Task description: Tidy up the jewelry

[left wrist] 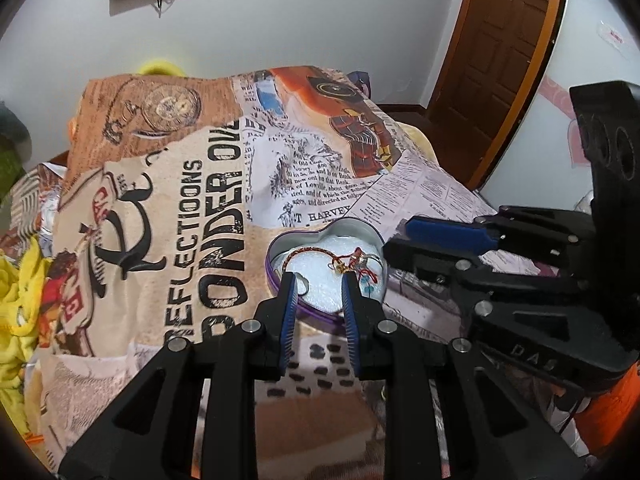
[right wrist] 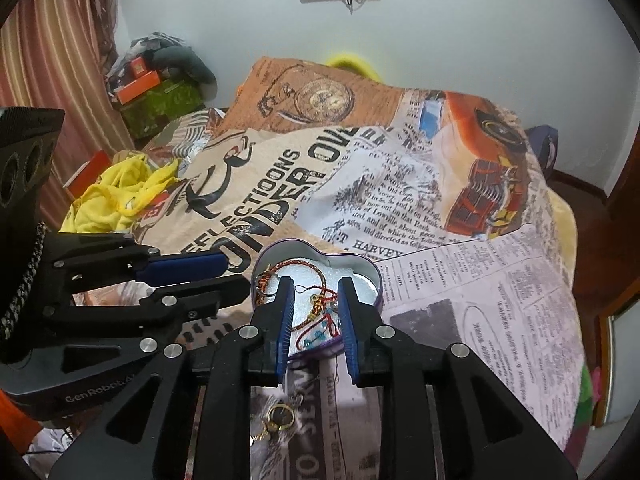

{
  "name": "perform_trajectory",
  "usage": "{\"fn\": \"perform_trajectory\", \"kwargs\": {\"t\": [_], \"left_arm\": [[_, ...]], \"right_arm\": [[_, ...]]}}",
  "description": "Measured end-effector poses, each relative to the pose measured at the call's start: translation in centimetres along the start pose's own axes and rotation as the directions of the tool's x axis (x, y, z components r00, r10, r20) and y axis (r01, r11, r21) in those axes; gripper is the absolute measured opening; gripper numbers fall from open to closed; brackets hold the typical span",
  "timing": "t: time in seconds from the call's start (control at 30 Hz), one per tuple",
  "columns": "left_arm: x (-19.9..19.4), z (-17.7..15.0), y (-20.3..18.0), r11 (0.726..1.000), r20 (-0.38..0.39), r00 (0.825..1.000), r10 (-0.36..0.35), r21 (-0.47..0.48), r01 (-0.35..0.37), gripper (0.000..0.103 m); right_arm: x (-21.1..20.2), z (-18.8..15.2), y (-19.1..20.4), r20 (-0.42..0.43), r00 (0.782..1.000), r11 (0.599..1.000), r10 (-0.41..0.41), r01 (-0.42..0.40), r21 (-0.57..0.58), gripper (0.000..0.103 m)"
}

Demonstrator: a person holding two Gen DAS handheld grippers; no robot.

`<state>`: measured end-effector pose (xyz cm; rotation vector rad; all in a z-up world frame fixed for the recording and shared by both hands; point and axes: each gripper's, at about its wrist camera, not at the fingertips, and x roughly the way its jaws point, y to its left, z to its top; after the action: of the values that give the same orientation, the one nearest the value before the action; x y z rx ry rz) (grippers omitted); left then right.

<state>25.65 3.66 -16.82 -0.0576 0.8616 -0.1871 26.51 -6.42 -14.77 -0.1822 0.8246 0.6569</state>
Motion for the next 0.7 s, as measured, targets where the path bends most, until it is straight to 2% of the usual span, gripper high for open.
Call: {"fn": "perform_trajectory", "kwargs": {"t": [0.17,0.23,0.3,0.53,0.7], "left_arm": [[-2.4,-0.9,-0.7,0.999,0.024,0.999,0.029,0.018,-0.030,0.028],[-3.4,-1.3,-0.9,0.999,0.036,0.999,0.035,0.014,-0.036,0.030],[-4.3,-1.6,-1.1,0.999,0.045,0.998,0.037,0.011,-0.037,0.031],[-6.0,-2.9,-1.7,0.998,0.049,0.997,0.053,0.014,-0.054,0.034],[-6.0,-4.2,-2.2,0.999,0.025,0.999,0.048,0.014,-0.048,0.034]], "right_arm": [[-2.0,-0.6,0.4,0.031,0.999,1.000,-0.030,0.030,-0.004,0.023],[-3.0,-1.0,0.6,0.046,0.998,0.999,-0.044,0.044,-0.004,0.032],[-3.8,-1.4,0.7,0.061,0.997,0.999,-0.053,0.054,-0.001,0.036],[-5.7,-3.2,1.0,0.067,0.995,0.997,-0.074,0.074,0.010,0.036],[-6.1,-4.8,1.0,0.051,0.995,0.996,-0.091,0.090,0.016,0.036]]}}
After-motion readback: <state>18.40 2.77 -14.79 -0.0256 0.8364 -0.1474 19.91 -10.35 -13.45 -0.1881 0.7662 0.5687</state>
